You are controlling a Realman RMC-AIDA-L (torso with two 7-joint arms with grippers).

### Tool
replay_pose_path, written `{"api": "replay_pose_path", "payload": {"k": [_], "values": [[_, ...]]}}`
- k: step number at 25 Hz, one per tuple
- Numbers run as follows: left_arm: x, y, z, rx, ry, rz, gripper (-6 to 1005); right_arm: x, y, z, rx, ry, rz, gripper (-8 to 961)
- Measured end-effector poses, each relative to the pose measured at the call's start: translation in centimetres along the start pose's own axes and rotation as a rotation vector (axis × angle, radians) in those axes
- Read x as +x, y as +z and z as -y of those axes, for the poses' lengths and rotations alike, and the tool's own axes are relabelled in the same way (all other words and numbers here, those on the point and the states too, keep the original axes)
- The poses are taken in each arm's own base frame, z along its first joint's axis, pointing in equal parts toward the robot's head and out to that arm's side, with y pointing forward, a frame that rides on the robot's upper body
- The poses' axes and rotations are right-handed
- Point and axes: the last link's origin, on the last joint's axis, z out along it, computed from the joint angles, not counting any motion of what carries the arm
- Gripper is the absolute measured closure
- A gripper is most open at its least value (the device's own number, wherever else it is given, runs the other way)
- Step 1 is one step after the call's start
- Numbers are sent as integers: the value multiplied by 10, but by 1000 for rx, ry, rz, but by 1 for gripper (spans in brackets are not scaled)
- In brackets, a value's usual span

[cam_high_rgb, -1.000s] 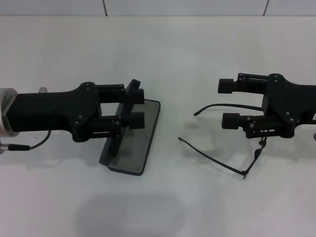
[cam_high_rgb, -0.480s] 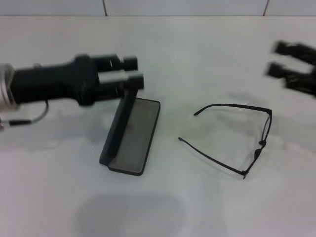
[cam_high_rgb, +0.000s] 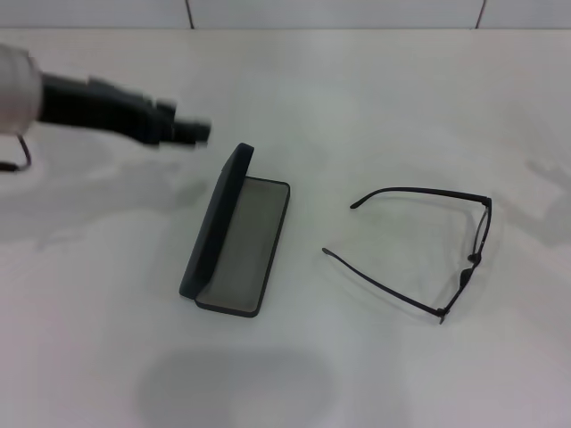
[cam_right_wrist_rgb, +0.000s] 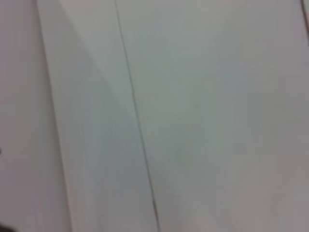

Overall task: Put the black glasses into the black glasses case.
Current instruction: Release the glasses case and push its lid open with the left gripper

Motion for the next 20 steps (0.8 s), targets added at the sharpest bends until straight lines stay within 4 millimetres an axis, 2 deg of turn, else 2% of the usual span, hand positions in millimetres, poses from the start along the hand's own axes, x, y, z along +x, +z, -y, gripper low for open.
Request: {"api": "replay_pose_path", "payload": {"k": [5, 10, 15, 16, 20], "values": [[1, 12, -36, 36, -34, 156, 404, -2, 1, 3, 14, -32, 8, 158], [3, 17, -56, 18, -69, 188, 404, -8, 13, 5, -9, -62, 20, 158], [2, 24, -59, 37, -71, 208, 404, -11, 20, 4, -26, -74, 29, 158], [0, 31, -57, 91, -58, 234, 403, -11, 20, 4, -27, -76, 30, 158], [-1, 43, -54, 132, -44, 267, 403, -8, 18, 4, -17, -80, 30, 158]]}}
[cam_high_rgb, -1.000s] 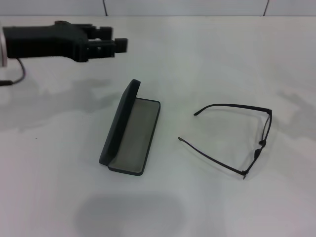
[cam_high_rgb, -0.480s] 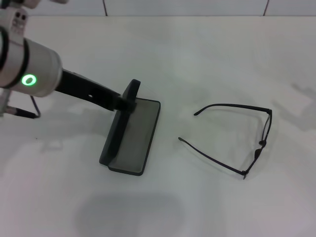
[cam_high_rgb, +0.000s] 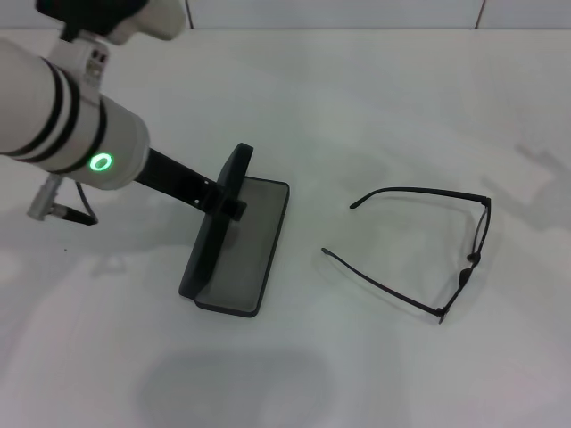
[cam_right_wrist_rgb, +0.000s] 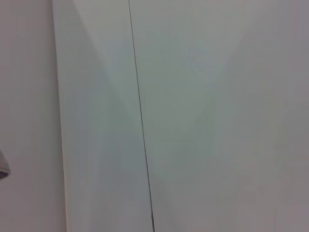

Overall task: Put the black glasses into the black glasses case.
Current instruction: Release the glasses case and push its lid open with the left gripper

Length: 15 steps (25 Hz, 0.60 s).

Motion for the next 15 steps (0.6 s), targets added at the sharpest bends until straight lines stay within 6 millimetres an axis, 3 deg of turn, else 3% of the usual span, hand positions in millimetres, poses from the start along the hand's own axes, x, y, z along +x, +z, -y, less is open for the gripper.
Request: {"api": "replay_pose_path", "payload": {"k": [14, 15], "values": [[-1, 34, 7, -2, -35, 108, 404, 5, -10, 1, 46, 26, 46, 158], [-1, 34, 7, -2, -35, 108, 453, 5, -11, 1, 47, 26, 47, 158]]}}
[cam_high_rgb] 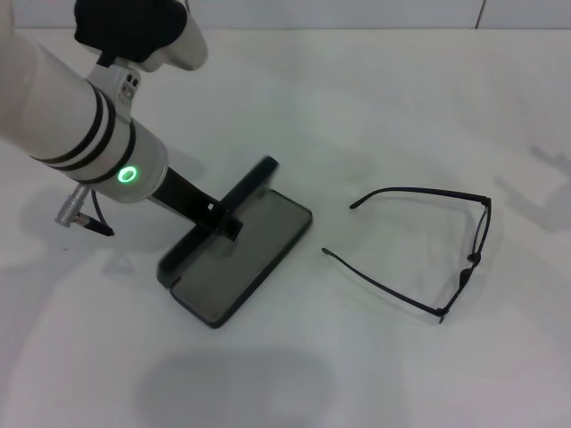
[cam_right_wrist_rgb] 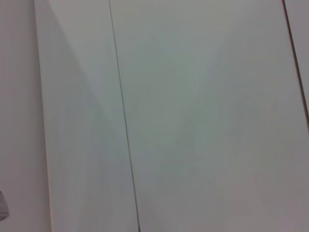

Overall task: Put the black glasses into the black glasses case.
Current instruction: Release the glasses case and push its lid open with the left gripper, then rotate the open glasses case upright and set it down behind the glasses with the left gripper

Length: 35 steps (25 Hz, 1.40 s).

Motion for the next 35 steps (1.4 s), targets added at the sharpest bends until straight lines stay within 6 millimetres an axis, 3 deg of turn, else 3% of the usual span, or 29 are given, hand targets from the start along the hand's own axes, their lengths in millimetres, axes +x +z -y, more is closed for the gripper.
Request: {"api": "replay_pose_path", "payload": {"k": [2, 8, 14, 18, 22, 26, 28, 31, 35], "values": [[0, 2, -1, 4, 18, -7, 552, 0, -1, 0, 0, 1, 2, 158], [1, 3, 0, 28, 34, -10, 682, 0, -7, -1, 16, 7, 19, 158], [0, -2, -1, 67, 82, -26, 755, 1, -15, -3, 31, 22, 40, 158], [4, -17, 0, 105, 134, -83, 804, 1, -20, -4, 43, 28, 49, 158], [15, -37, -5, 151, 337, -197, 803, 2, -22, -6, 47, 33, 65, 158], [28, -42, -6, 219, 619, -293, 803, 4, -23, -9, 36, 34, 76, 159], [39, -35, -6, 268, 775, -341, 804, 5, -23, -11, 31, 41, 80, 159], [51, -28, -7, 312, 863, -392, 804, 9, -27, -16, 25, 58, 89, 159], [67, -3, -15, 336, 982, -406, 805, 15, -34, -22, 32, 83, 100, 159]]}}
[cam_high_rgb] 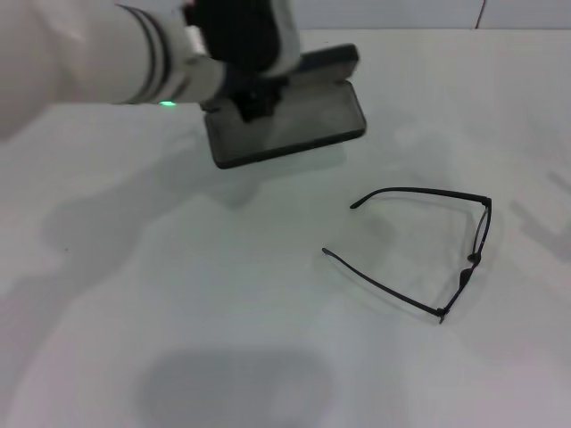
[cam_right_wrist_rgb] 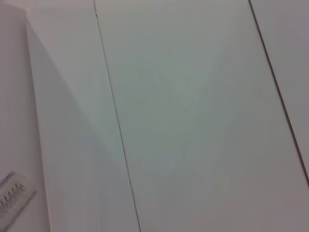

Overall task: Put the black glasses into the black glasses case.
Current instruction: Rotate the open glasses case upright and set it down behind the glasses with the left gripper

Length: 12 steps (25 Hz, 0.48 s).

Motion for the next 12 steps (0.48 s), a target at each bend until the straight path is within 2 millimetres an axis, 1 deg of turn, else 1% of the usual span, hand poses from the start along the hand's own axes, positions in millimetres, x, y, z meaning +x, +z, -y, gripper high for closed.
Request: {"api": "replay_pose_path", "payload": {"k": [1, 2, 3, 6, 12], "values": [[2, 7, -3, -4, 23, 2, 805, 1, -2, -1, 4, 5, 3, 159], [2, 7, -3, -4, 23, 2, 805, 2, -5, -2, 7, 8, 7, 159], [4, 23, -12, -24, 78, 11, 805, 2, -7, -3, 10, 10, 9, 159], [6, 34, -20, -36, 120, 11, 806, 4, -12, -5, 18, 19, 14, 159], [7, 52, -40, -40, 189, -5, 808, 6, -12, -6, 20, 29, 17, 159]]}}
